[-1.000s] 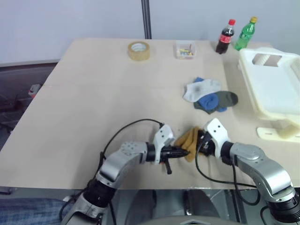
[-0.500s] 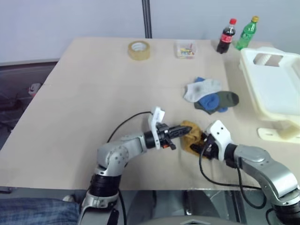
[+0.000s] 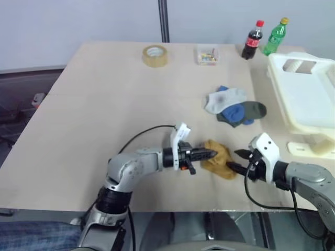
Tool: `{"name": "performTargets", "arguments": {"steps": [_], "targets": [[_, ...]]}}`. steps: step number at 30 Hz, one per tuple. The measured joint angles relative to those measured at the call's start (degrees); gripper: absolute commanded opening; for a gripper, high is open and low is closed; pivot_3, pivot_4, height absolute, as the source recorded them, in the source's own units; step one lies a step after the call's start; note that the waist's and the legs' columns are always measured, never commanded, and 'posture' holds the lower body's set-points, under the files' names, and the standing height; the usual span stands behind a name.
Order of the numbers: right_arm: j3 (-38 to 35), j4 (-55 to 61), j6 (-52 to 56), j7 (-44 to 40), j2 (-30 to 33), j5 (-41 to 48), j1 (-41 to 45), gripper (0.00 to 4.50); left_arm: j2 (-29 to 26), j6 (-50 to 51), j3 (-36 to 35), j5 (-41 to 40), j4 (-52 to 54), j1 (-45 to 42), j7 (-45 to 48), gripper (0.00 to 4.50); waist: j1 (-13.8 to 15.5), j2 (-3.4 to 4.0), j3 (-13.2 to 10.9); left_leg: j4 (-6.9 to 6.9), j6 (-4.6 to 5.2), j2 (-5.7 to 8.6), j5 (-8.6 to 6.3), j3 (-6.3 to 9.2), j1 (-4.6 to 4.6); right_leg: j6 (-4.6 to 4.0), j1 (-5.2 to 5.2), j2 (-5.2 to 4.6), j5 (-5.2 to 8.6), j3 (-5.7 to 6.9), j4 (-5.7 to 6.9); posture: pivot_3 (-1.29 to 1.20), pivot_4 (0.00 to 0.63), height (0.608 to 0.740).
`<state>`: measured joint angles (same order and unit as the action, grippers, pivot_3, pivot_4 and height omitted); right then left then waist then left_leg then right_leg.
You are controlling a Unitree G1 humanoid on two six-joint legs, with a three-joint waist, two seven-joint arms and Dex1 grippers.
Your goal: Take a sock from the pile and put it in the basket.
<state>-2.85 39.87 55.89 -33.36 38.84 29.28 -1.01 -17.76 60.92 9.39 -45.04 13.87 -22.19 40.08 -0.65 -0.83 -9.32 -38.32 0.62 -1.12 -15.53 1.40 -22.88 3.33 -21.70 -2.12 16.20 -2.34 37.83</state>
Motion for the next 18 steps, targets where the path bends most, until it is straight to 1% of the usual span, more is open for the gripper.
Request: {"name": "performTargets", "arguments": {"steps": [2,5,8,9,10,11,12,13,14,16,17,18], "targets": [[-1.8,0.0,0.0,0.0,-0.1,1.1,-0.2,2.81,-0.5,0.0,0.6,0.3,-1.0,-1.0,1.0,0.04,0.0,0.01,0.0,-0.02,0.00,0.01,0.00,-0.01,0.00,0.01,0.00,-0.01,0.00,-0.01,0.01,0.00,0.150,0.740],[-8.0,0.1,0.2,0.1,-1.3,5.0,0.7,2.81,-0.5,-0.3,2.1,1.9,-2.8,-2.4,1.5,0.04,0.1,0.01,0.0,-0.03,0.00,0.04,0.00,-0.01,0.00,0.01,0.01,-0.01,-0.01,-0.01,0.01,0.00,0.150,0.740],[-9.4,0.7,1.2,0.7,-4.0,9.5,1.8,3.56,0.0,-0.9,3.3,3.0,-4.4,-2.4,2.1,0.00,-0.1,0.03,0.0,0.01,0.00,-0.03,0.00,0.01,0.00,-0.01,-0.01,0.05,0.00,0.00,0.00,0.00,0.150,0.740],[-9.3,1.0,1.6,1.0,-4.5,10.6,1.9,4.11,0.1,-1.1,3.6,3.2,-4.5,-2.5,2.2,0.00,-0.1,0.07,-0.1,0.02,0.00,-0.04,0.00,0.02,-0.01,-0.01,-0.01,0.06,0.00,0.00,0.00,0.00,0.150,0.740],[-9.1,1.5,2.2,1.4,-5.0,11.6,2.0,4.46,0.3,-1.2,3.8,3.2,-4.5,-2.5,2.4,0.00,-0.1,0.11,-0.1,0.02,0.00,-0.05,0.00,0.02,-0.01,-0.01,-0.02,0.05,0.00,0.00,0.01,0.00,0.150,0.740],[-8.5,2.1,2.7,2.2,-5.6,12.6,2.3,4.49,0.5,-1.3,4.0,3.2,-4.7,-2.5,2.8,0.35,0.0,0.12,-0.1,0.02,0.00,-0.05,0.00,0.01,-0.01,-0.01,-0.01,0.05,0.00,0.00,0.00,0.00,0.150,0.740],[-8.3,2.2,2.7,2.5,-5.7,12.8,2.4,4.49,0.5,-1.3,4.1,3.2,-4.8,-2.5,3.0,0.35,0.0,0.11,-0.1,0.01,0.00,-0.05,0.00,0.00,-0.01,0.00,-0.01,0.04,0.00,-0.01,0.01,0.00,0.150,0.740],[-8.1,2.3,2.7,2.7,-5.8,12.9,2.4,4.50,0.6,-1.4,4.1,3.3,-5.0,-2.5,3.1,0.74,0.0,0.12,-0.1,0.00,0.00,-0.04,0.00,-0.01,-0.01,0.00,-0.01,0.02,0.00,-0.02,0.01,0.00,0.150,0.740],[-7.9,2.3,2.7,2.9,-5.9,13.0,2.5,4.50,0.6,-1.4,4.2,3.3,-5.1,-2.5,3.2,0.79,0.0,0.12,-0.1,0.00,0.00,-0.04,0.00,-0.01,-0.01,0.00,-0.01,0.01,0.00,-0.02,0.01,0.00,0.150,0.740],[-6.6,2.3,2.9,4.5,-7.1,13.5,2.7,4.50,0.7,-1.7,4.2,3.5,-6.1,-2.5,3.4,1.60,0.0,0.12,-0.1,-0.02,0.00,-0.04,0.00,-0.01,0.00,0.00,-0.01,0.02,0.00,-0.02,0.03,0.00,0.150,0.740],[-6.3,2.3,4.0,6.5,-8.8,14.2,3.6,4.50,1.0,-2.1,4.1,3.6,-6.3,-2.5,3.8,1.98,0.0,0.12,-0.1,-0.02,0.00,-0.05,0.00,0.00,0.00,0.00,-0.01,0.02,0.00,-0.02,0.04,0.00,0.150,0.740],[-6.2,2.3,4.0,6.9,-9.0,14.3,4.0,4.50,1.1,-2.2,4.1,3.5,-6.3,-2.5,3.9,2.23,0.0,0.12,-0.1,-0.02,0.00,-0.04,0.00,0.00,0.00,0.00,-0.01,0.02,0.00,-0.02,0.04,0.00,0.150,0.740]]}}
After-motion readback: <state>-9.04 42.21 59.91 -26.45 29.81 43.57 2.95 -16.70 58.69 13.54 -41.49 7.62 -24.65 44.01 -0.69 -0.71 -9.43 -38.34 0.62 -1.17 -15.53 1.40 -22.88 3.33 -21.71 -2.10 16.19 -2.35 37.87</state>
